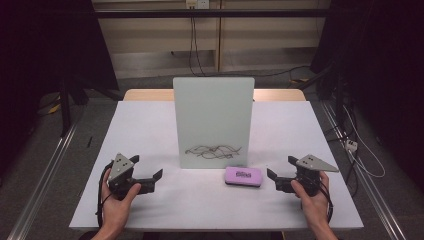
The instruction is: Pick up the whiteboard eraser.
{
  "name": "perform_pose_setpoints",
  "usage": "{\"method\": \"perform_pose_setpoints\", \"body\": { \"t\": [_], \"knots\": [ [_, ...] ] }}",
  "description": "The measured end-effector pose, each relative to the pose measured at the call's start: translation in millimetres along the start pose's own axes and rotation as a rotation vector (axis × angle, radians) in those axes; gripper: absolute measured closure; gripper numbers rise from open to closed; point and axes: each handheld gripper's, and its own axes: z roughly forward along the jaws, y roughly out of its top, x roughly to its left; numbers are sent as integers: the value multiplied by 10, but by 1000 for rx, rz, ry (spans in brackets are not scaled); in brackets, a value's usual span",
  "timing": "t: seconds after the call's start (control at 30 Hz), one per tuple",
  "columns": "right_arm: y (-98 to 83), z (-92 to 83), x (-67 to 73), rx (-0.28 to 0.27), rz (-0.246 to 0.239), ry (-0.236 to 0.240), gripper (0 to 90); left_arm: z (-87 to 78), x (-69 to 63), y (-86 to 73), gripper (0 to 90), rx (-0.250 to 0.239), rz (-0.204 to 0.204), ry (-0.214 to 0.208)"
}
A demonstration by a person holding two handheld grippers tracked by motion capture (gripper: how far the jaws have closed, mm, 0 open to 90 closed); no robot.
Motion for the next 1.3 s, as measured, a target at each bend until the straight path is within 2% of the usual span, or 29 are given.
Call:
{"method": "perform_pose_setpoints", "body": {
  "t": [0.3,0.53,0.7,0.83,1.03,1.17,1.23,1.3],
  "knots": [
    [26,-14,-15,-1,-2,5,64,3,-46,11,48,11,42,-11],
    [95,-132,-137,-24,28,-28,62,3,-51,7,48,18,45,-15],
    [91,-91,-133,-2,20,26,60,13,-49,1,48,25,40,-21],
    [79,-17,-72,20,16,54,78,18,-60,4,48,25,38,-26],
    [86,68,23,58,-19,110,86,9,-61,8,48,29,55,-29],
    [96,105,76,72,-41,157,101,15,-68,8,48,27,47,-31],
    [107,117,99,80,-62,157,84,16,-68,8,48,28,49,-33],
    [125,130,112,86,-76,178,70,9,-61,6,48,31,57,-35]
  ]
}}
